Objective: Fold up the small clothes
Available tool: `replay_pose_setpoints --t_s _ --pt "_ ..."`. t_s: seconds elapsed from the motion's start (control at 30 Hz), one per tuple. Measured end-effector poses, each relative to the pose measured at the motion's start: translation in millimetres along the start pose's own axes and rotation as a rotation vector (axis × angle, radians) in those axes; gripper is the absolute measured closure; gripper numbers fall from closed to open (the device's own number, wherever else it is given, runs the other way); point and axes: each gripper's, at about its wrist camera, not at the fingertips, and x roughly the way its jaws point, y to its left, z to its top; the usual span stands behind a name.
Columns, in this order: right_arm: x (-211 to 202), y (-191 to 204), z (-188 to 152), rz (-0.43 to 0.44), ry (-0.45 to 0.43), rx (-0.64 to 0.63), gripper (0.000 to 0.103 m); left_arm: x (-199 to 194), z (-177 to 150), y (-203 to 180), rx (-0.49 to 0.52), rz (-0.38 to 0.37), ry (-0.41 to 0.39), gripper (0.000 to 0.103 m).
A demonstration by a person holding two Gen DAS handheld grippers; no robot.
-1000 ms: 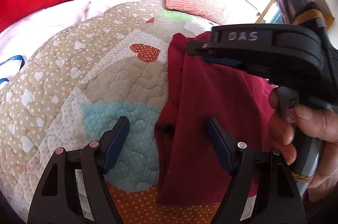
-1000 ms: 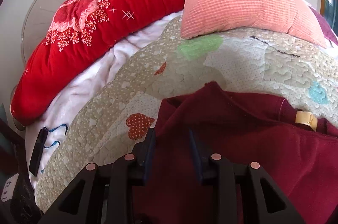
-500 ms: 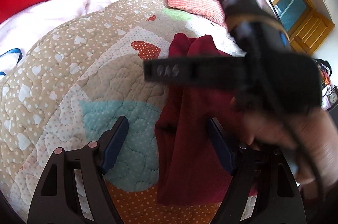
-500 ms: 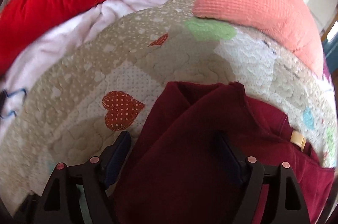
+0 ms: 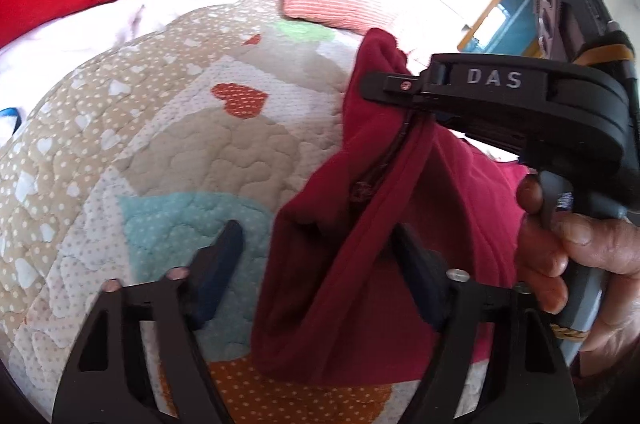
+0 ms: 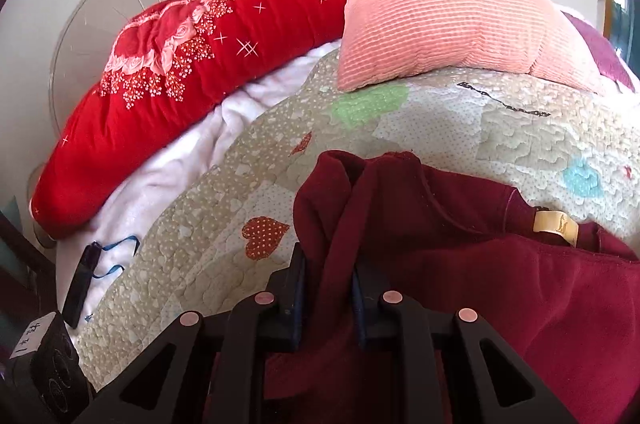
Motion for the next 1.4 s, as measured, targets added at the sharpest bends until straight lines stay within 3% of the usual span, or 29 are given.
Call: replay_pose_setpoints --t_s 0.2,0.3,0.57,0.73,0.87,1.0,1.17,1.23,1.3,1.4 --pt "-1.6 -4.2 -4.1 0.008 -0.017 0.012 0.087 0.6 2.1 -6.5 0.019 -0.036 0.002 0.072" --pt "-13.1 -9.0 -4.2 0.02 -0.04 0.027 0.088 -5.7 2.4 -13.0 0.045 -0.043 -0.022 0.078" --pt "-79.1 -32.0 -9.5 0.066 -0.124 0.033 0.088 -34.6 5.5 -39.0 0.068 -0.127 -0.087 0.082" --pt "-137.4 -61.1 -21.5 0.053 -0.205 0.044 0.089 -60.3 -9.4 -106.0 0.208 -0.183 -0.112 0.082" --pt "-177.9 -113.0 -48.8 0.022 -0.253 0.124 0.089 -53.1 -30.3 -167.9 0.315 -0.233 -0.074 0.082" --pt "-186.2 -171.0 -85.6 -0.015 -0.24 0.266 0.089 -21.3 -51.5 -208.6 0.367 -0.247 0.006 0.083" --pt "-167.4 -221.0 -117.0 -0.002 -0.172 0.423 0.087 13.4 -74.6 -232.8 0.433 -0.163 0.083 0.082" --pt "-170.6 -226.4 -123.6 0.048 -0.195 0.455 0.074 7.1 -75.6 -233.6 0.455 -0.147 0.081 0.081" --pt "-175.1 -226.4 -127.7 0.089 -0.238 0.475 0.035 -6.7 -75.0 -233.8 0.486 -0.141 0.078 0.074" --pt "-171.2 -226.9 -125.9 0.163 -0.249 0.486 0.034 -32.1 -73.7 -225.7 0.456 -0.214 0.064 0.056"
